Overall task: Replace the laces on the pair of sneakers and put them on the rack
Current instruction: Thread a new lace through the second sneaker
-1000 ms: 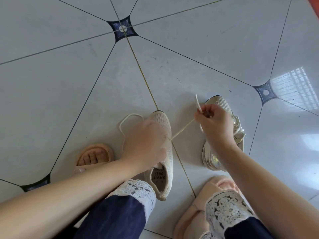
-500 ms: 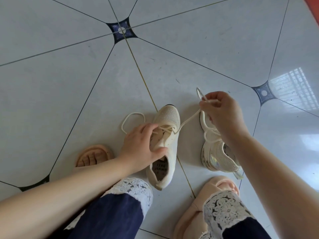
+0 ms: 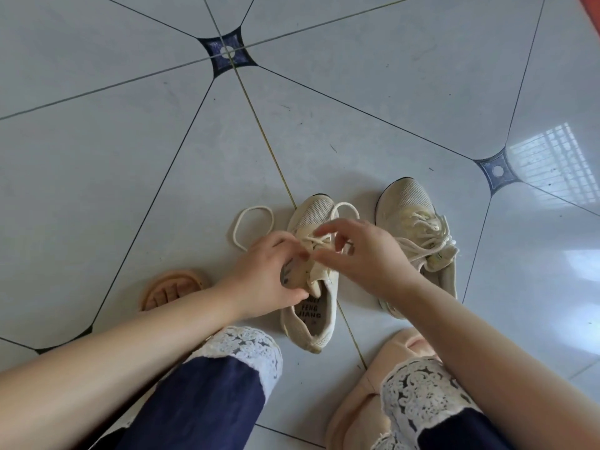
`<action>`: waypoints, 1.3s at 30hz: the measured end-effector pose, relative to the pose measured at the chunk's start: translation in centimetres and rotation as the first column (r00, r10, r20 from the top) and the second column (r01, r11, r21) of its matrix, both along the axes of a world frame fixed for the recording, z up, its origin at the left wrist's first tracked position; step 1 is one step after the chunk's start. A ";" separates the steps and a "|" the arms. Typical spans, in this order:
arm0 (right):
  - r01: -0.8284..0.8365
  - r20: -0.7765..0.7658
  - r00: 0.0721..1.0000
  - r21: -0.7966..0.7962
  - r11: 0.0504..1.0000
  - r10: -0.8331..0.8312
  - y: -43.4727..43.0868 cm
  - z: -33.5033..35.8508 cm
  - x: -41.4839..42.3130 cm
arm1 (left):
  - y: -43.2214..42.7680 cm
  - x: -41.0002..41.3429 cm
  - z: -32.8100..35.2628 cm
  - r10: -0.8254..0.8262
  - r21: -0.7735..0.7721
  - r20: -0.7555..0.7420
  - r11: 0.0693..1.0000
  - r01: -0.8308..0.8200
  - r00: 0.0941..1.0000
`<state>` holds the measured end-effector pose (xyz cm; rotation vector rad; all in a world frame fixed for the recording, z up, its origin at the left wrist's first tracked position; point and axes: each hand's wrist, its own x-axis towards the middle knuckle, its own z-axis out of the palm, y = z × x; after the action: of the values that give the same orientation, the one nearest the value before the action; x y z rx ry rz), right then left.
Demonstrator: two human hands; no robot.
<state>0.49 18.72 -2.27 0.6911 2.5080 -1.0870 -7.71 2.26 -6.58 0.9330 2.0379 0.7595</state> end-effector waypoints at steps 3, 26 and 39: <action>-0.063 0.051 0.997 0.016 0.998 0.062 -1.0 -0.4 0.6 | 0.1 -0.3 0.4 -0.067 -0.020 0.016 0.998 0.067 0.998; 0.090 0.054 0.995 -0.074 0.993 -0.086 -3.3 -1.8 2.6 | 0.4 -1.4 0.8 -0.123 -0.071 -0.175 0.991 0.112 0.977; 0.157 0.111 0.983 -0.102 0.982 -0.145 -0.8 -0.3 1.8 | 0.3 -0.5 1.5 0.343 -0.062 0.041 0.938 -0.340 0.938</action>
<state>2.24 17.96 -2.62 0.8942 2.3203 -1.1986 -8.24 2.60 -5.09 0.5262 2.1919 0.8956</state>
